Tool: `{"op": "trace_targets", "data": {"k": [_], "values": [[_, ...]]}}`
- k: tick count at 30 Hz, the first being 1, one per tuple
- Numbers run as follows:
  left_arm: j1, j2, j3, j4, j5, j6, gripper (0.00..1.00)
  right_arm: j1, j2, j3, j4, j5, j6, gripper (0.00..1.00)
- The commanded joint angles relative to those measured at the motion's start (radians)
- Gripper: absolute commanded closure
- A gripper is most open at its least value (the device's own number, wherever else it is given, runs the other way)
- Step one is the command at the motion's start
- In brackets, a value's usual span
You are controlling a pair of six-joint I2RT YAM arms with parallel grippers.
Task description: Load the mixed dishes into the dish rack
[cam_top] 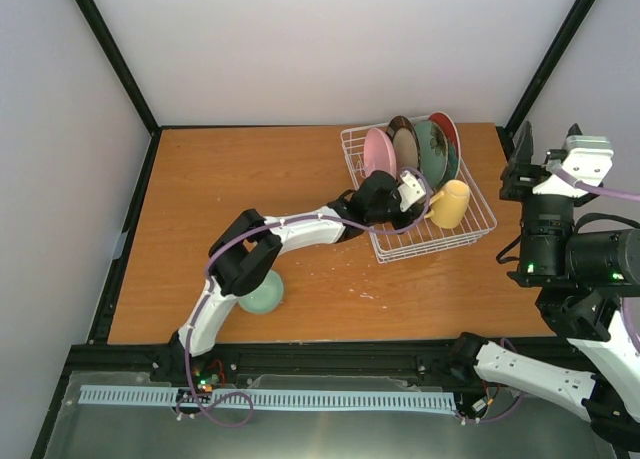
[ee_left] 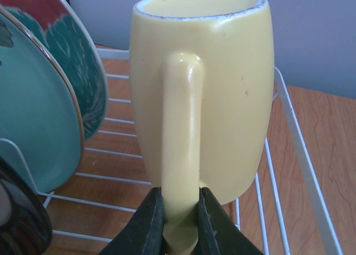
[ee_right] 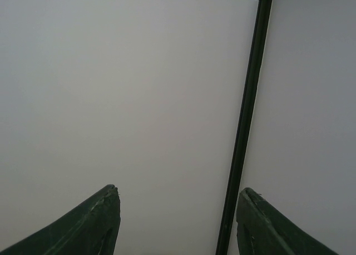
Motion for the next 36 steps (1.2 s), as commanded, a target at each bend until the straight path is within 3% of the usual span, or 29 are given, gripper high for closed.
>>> {"op": "trace_targets", "data": {"k": [1, 10, 20, 26, 31, 36], "values": [[-0.011, 0.016, 0.043, 0.144, 0.04, -0.037, 0.94, 0.006, -0.003, 0.035, -0.025, 0.017, -0.019, 0.43], [-0.011, 0.055, 0.033, 0.137, -0.007, -0.04, 0.91, 0.005, -0.003, 0.072, -0.092, 0.024, -0.002, 0.43], [-0.003, 0.105, 0.038, 0.133, -0.045, -0.018, 0.73, 0.006, 0.009, 0.112, -0.12, 0.015, -0.048, 0.44], [0.008, 0.116, 0.044, 0.116, -0.053, -0.028, 0.72, 0.006, 0.011, 0.123, -0.133, 0.019, -0.06, 0.44], [0.018, 0.087, 0.112, 0.024, -0.087, -0.016, 0.65, 0.006, 0.019, 0.122, -0.161, -0.004, -0.031, 0.43], [0.045, -0.04, 0.259, -0.183, -0.117, 0.008, 0.62, 0.006, 0.104, 0.158, -0.353, -0.071, 0.037, 0.41]]}}
